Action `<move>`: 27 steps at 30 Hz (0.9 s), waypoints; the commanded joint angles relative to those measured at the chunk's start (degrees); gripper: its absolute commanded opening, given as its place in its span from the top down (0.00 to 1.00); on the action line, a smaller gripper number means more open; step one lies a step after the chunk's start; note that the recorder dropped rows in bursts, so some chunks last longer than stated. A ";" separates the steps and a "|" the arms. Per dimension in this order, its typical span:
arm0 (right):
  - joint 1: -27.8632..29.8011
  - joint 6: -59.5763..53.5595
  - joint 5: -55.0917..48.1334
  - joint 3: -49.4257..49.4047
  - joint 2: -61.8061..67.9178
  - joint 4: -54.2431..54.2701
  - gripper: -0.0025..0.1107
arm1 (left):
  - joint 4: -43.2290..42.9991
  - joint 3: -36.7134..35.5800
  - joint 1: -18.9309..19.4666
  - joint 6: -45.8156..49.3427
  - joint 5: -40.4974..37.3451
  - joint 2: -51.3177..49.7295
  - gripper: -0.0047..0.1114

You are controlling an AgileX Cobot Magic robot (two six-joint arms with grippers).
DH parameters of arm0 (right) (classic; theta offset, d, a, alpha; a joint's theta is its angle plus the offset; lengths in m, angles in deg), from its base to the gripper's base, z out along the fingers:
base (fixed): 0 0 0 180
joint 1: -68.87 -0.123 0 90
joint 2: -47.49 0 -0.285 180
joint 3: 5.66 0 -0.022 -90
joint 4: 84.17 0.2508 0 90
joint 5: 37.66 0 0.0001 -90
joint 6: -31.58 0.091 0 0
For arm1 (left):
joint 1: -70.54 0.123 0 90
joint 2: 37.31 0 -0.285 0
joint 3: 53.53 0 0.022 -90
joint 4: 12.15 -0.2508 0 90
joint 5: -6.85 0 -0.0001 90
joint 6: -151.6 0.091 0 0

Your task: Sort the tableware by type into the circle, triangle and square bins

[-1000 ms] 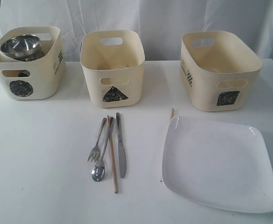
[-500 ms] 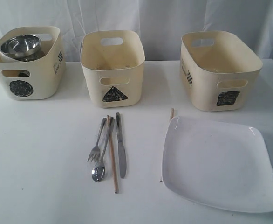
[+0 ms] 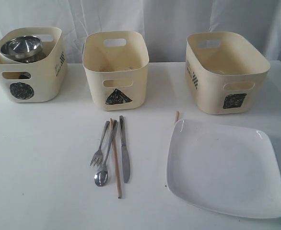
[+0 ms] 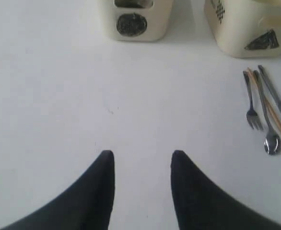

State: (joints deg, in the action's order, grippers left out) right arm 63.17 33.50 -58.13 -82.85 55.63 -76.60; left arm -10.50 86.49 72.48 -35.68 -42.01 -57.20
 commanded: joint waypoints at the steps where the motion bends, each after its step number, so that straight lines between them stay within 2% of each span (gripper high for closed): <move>1: 0.45 -0.64 0.40 -0.02 -0.35 -0.05 0.98 | 0.66 -0.25 0.14 -0.32 -2.46 1.93 0.58; 4: 0.45 -0.64 0.40 -0.02 -0.35 -0.05 0.98 | 0.66 -0.25 0.14 -0.03 -1.22 2.06 0.58; 6: 0.45 -0.64 0.40 -0.02 -0.35 -0.05 0.98 | 1.68 -2.53 0.14 1.38 3.98 2.06 0.58; 8: 0.45 -0.64 0.40 -0.02 -0.35 -0.05 0.98 | 2.83 -7.66 0.14 4.40 15.62 2.20 0.58; 10: 0.45 -0.64 0.40 -0.02 -0.35 -0.05 0.98 | 5.21 -15.57 0.14 7.80 33.53 3.71 0.58; 13: 0.45 -0.64 0.40 -0.02 -0.35 -0.05 0.98 | 6.55 -27.80 0.14 6.87 58.14 7.11 0.60; 15: 0.45 -0.64 0.40 -0.02 -0.35 -0.05 0.98 | 5.13 -35.11 0.14 6.85 68.47 9.82 0.64; 17: 0.45 -0.64 0.30 -0.02 -0.35 -0.05 0.98 | 2.63 -37.24 0.14 6.85 71.33 12.03 0.69; 19: 0.45 -0.64 0.40 -0.02 -0.35 -0.05 0.98 | 0.15 -37.24 0.14 6.85 60.93 12.11 0.75; 22: 0.45 -0.64 0.40 -0.02 -0.35 -0.05 0.98 | 0.15 -37.24 0.14 7.28 56.44 12.11 0.84; 25: 0.45 -0.64 0.40 -0.02 -0.35 -0.05 0.98 | 0.15 -37.24 0.03 7.28 55.60 12.11 0.96; 27: 0.45 -0.64 0.40 -0.02 -0.35 -0.05 0.98 | 0.15 -37.24 0.03 7.28 55.07 12.11 0.96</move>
State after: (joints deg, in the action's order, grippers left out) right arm 63.17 33.50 -58.13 -82.85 55.63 -76.60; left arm -10.22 49.40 72.48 -28.40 13.78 -45.39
